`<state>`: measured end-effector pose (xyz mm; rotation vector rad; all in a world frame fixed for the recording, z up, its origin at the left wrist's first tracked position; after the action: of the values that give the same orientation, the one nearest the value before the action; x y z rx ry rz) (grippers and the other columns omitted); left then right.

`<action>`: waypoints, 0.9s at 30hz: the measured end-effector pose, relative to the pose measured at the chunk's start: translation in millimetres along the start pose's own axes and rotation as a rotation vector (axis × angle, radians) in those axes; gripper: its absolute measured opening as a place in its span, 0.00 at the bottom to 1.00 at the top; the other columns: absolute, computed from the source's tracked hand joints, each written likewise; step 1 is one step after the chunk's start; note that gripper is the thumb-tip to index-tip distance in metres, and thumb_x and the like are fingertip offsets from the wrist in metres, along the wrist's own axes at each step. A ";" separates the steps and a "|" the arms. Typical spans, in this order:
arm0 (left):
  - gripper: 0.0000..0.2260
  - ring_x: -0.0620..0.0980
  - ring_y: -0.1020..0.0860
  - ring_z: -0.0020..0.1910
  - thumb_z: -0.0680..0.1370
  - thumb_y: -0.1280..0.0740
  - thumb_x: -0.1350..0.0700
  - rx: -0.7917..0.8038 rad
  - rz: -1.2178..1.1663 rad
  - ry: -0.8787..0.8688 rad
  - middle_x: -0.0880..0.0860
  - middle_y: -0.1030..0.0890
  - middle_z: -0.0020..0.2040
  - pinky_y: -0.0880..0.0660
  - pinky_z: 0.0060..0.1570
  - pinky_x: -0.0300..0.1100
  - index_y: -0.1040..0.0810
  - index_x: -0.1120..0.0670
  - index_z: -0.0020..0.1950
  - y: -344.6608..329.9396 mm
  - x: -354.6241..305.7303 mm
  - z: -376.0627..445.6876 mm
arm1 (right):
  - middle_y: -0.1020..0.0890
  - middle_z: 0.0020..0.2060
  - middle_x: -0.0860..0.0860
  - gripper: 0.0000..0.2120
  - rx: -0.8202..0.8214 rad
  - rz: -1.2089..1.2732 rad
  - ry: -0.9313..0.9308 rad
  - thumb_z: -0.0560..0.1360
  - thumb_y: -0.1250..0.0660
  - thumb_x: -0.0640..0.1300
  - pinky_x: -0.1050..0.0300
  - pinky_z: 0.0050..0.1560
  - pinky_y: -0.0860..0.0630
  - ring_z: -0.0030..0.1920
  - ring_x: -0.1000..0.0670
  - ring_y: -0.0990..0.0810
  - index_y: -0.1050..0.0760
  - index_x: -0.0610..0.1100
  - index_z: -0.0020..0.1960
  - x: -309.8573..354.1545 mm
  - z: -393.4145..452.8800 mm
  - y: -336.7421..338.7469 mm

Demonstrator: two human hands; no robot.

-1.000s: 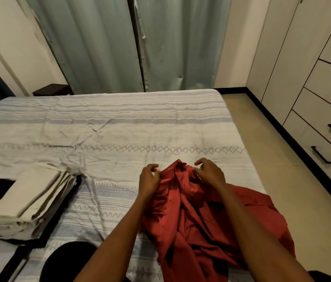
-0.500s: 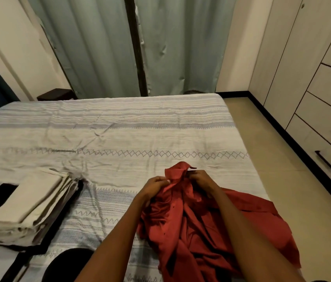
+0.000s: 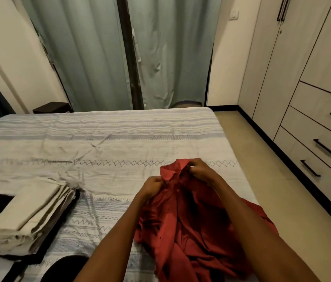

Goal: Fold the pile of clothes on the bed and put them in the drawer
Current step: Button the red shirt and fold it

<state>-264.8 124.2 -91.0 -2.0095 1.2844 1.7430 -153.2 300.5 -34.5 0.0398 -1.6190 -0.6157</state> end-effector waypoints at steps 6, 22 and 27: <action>0.09 0.55 0.24 0.46 0.81 0.39 0.56 -0.466 0.188 -0.253 0.57 0.20 0.46 0.32 0.43 0.46 0.23 0.59 0.48 59.7 -54.5 -7.1 | 0.17 0.48 0.52 0.18 -0.135 -0.529 -0.003 0.73 0.33 0.39 0.53 0.45 0.25 0.48 0.47 0.19 0.22 0.56 0.58 46.4 -7.6 78.2; 0.21 0.57 0.21 0.40 0.70 0.41 0.40 -0.527 0.353 -0.777 0.56 0.20 0.36 0.26 0.42 0.50 0.23 0.58 0.40 174.9 -337.0 -72.3 | 0.17 0.42 0.45 0.07 -0.559 -0.155 0.336 0.76 0.32 0.39 0.53 0.47 0.26 0.43 0.49 0.21 0.17 0.38 0.49 278.1 -21.3 238.1; 0.09 0.60 0.21 0.47 0.81 0.37 0.53 -0.939 0.510 -0.997 0.57 0.22 0.52 0.23 0.46 0.53 0.20 0.55 0.55 204.3 -369.6 -121.1 | 0.25 0.36 0.43 0.02 -0.449 -0.223 0.337 0.63 0.35 0.37 0.54 0.42 0.31 0.39 0.45 0.28 0.25 0.38 0.36 336.0 -50.1 252.2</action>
<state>-296.6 99.1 346.4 -0.6176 0.6507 3.3457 -78.3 371.1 375.9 -0.0075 -1.1326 -1.0739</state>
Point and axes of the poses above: each hand's wrist, its own z-axis towards the middle knuckle, its own y-axis out of the back of the hand, x = y × z, the point moved 3 cm from there along z, towards the middle knuckle
